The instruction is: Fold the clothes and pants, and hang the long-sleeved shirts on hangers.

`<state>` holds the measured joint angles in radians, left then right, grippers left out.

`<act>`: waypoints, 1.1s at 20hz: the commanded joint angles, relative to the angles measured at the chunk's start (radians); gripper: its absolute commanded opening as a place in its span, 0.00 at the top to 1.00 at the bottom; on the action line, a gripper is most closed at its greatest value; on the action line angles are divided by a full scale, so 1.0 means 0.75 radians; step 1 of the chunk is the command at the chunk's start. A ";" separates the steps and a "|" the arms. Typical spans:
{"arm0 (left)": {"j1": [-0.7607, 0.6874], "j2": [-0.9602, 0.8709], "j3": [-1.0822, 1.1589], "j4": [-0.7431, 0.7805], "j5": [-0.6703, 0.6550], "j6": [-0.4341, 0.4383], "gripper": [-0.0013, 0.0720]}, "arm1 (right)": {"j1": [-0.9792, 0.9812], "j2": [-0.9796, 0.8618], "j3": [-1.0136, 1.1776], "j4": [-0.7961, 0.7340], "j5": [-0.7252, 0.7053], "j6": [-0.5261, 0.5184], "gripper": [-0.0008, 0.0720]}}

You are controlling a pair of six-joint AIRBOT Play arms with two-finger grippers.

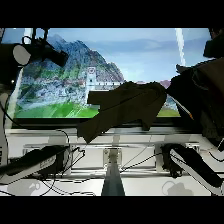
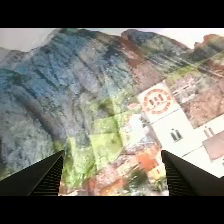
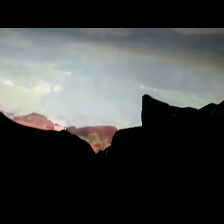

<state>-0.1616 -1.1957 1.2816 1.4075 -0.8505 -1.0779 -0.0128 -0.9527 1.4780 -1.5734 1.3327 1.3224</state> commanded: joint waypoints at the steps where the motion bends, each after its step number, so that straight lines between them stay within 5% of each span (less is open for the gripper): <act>1: 0.001 -0.002 -0.001 -0.215 -0.001 0.000 0.05 | 0.001 -0.003 -0.231 0.001 0.109 -0.137 0.96; 3: 0.001 -0.002 -0.001 -0.217 -0.027 0.000 0.05 | 0.001 -0.003 -0.438 0.049 0.024 -0.138 0.96; 6: 0.001 -0.003 -0.001 -0.217 -0.061 -0.001 0.05 | 0.002 -0.017 -0.679 0.054 -0.429 -0.135 0.95; 8: -0.006 -0.003 -0.001 -0.218 -0.123 0.000 0.05 | 0.002 -0.113 -0.727 0.053 -0.588 -0.136 0.50; 13: -0.009 -0.004 -0.001 -0.218 -0.189 0.000 0.05 | 0.002 -0.548 -0.540 0.084 -0.515 -0.146 0.27; 17: -0.009 -0.029 -0.001 -0.218 -0.189 0.000 0.05 | 0.006 -0.822 -0.331 0.153 -0.288 -0.333 0.22; 19: -0.009 -0.053 -0.001 -0.218 -0.189 0.000 0.05 | 0.019 -0.879 -0.323 0.160 -0.302 -0.436 0.22; 22: -0.009 -0.087 -0.001 -0.217 -0.192 -0.001 0.05 | 0.030 -0.934 -0.322 0.134 -0.434 -0.417 0.22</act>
<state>-0.1677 -1.2407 1.2816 1.2438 -0.9894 -1.0782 0.0025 -1.5925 1.2171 -1.4696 1.0534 1.0466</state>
